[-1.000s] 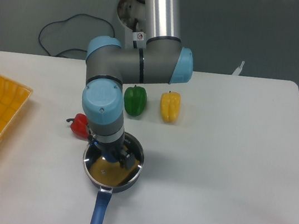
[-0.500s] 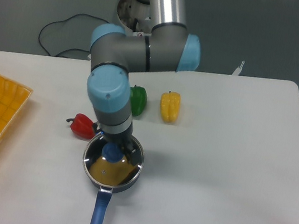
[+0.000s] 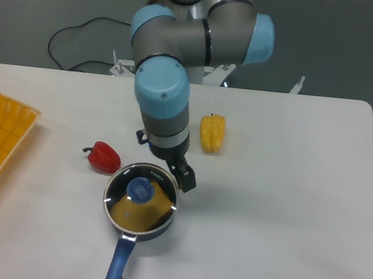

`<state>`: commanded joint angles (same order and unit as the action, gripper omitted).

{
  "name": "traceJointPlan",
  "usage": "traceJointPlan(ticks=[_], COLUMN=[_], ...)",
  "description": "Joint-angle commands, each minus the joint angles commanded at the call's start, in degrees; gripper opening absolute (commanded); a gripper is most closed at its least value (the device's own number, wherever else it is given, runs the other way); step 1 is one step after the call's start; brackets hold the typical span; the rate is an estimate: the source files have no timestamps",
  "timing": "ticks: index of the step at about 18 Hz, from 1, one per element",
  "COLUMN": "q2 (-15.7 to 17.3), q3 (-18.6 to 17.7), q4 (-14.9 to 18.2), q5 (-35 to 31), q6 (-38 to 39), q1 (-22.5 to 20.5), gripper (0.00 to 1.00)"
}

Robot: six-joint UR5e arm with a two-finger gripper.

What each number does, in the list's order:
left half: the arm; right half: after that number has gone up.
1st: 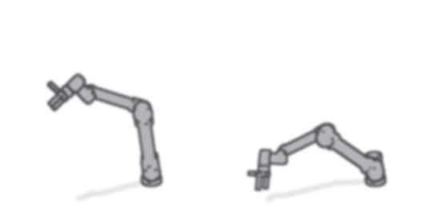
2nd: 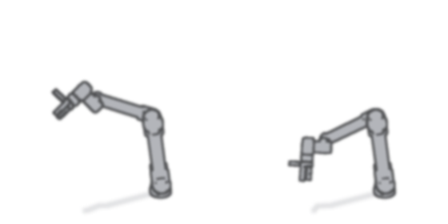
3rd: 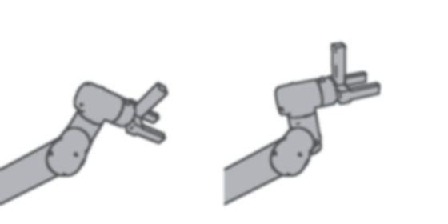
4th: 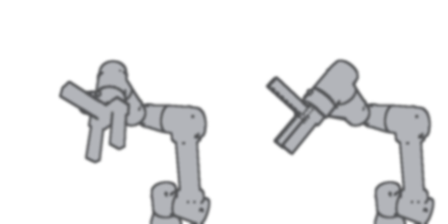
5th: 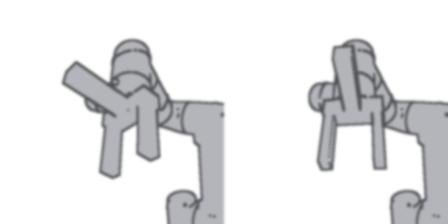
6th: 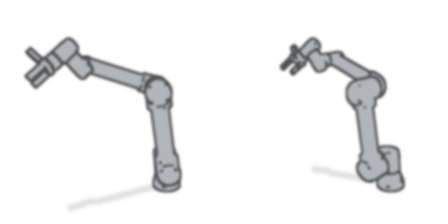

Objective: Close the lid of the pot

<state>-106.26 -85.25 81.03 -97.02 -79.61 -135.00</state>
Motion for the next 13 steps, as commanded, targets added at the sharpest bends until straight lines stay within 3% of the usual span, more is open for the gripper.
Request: traceJointPlan(ticks=[13], q2=[5.89], q3=[-2.99], q4=[2.56], q5=[0.34], q6=[-7.05], q1=[0.61], gripper=[1.00])
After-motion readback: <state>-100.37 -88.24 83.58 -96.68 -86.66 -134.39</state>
